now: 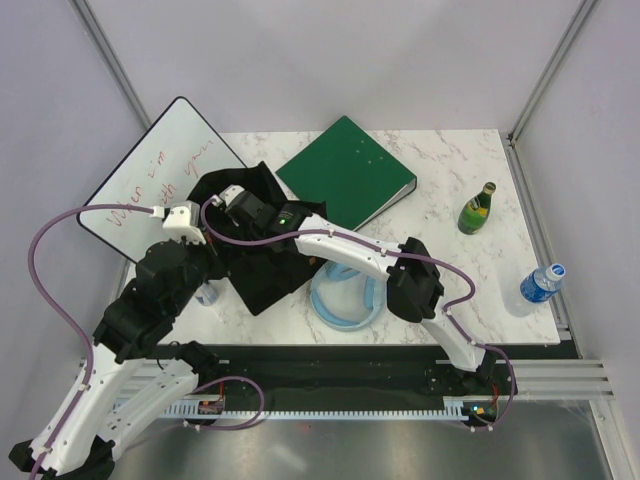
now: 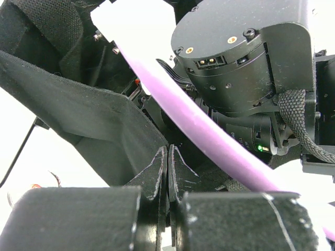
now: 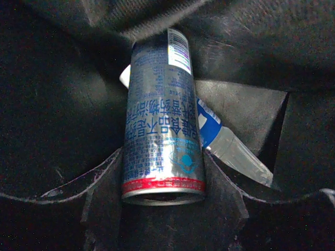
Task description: Place the beverage into the canvas bag
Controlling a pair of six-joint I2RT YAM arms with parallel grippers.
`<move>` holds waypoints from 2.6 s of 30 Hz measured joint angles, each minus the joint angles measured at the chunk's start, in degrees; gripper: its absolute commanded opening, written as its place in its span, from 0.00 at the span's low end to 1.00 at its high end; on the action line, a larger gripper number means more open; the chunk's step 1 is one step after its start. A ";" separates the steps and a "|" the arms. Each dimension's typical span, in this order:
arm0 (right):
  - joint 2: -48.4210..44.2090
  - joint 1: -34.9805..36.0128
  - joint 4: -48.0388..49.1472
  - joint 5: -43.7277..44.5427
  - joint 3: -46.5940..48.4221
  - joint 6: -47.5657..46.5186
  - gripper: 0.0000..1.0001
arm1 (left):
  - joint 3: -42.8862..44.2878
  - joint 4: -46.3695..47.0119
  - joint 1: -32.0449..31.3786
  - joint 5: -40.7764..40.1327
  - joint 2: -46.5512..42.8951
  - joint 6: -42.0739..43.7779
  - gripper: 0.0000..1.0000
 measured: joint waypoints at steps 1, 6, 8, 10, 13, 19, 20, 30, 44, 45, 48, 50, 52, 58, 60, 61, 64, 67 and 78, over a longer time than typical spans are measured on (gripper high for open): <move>0.00 0.00 0.02 0.00 0.00 -0.02 0.38 | 0.00 0.00 0.00 0.00 0.00 0.00 0.02; 0.00 0.00 -0.07 0.00 0.28 -0.04 0.45 | 0.00 0.02 0.00 0.00 0.00 0.00 0.02; 0.00 0.00 -0.24 0.02 0.48 -0.04 0.49 | 0.00 0.09 -0.02 0.00 0.00 0.00 0.02; -0.02 0.00 -0.33 0.00 0.59 -0.02 0.52 | 0.00 0.11 0.00 0.00 0.00 0.00 0.02; -0.57 -0.02 -0.44 -0.13 0.57 0.04 0.60 | 0.00 0.17 -0.02 -0.02 0.00 0.02 0.02; -6.56 0.00 0.70 -0.63 -2.86 1.33 0.66 | -0.13 0.68 0.00 -0.04 0.02 0.00 0.02; -7.96 0.00 0.94 -0.61 -2.89 1.55 0.66 | -0.13 0.68 -0.02 -0.04 0.00 0.02 0.02; -27.78 0.26 7.61 -0.66 -4.59 2.86 0.69 | -0.42 1.55 -0.02 0.09 0.00 0.00 0.02; -43.54 -16.81 3.98 8.17 -15.96 3.72 0.68 | -2.08 3.28 -0.02 1.11 -1.55 0.04 0.02; -43.54 -20.17 2.38 9.55 -16.41 3.76 0.68 | -2.19 3.30 -0.02 1.33 -1.86 0.07 0.02; -43.54 -30.47 -1.60 12.02 -18.88 4.22 0.68 | -2.36 3.26 -0.02 1.57 -2.43 0.09 0.02; -43.54 -37.86 -3.76 12.31 -21.49 4.57 0.68 | -2.38 3.26 -0.02 1.92 -2.51 0.09 0.02; -43.54 -44.26 -5.81 12.35 -24.41 4.81 0.67 | -2.47 3.32 0.00 2.40 -2.56 0.09 0.02; -41.81 -54.60 -11.50 12.94 -26.34 5.09 0.64 | -2.91 3.78 -0.02 3.50 -2.99 0.09 0.02; -40.79 -57.42 -11.96 12.13 -26.47 5.35 0.64 | -2.95 3.78 -0.02 3.63 -3.17 0.09 0.02; -40.57 -58.64 -11.91 11.96 -26.93 5.42 0.64 | -2.95 3.78 -0.02 3.67 -3.23 0.09 0.02; -40.50 -61.57 -12.09 11.23 -28.87 5.38 0.65 | -3.06 3.78 -0.02 4.13 -3.58 0.09 0.02; -39.76 -64.48 -12.02 8.79 -29.66 5.20 0.65 | -3.48 3.85 -0.02 4.52 -4.22 0.07 0.02; -32.22 -68.81 -8.26 2.25 -31.32 2.93 0.61 | -4.28 4.55 -0.02 5.95 -4.90 0.07 0.02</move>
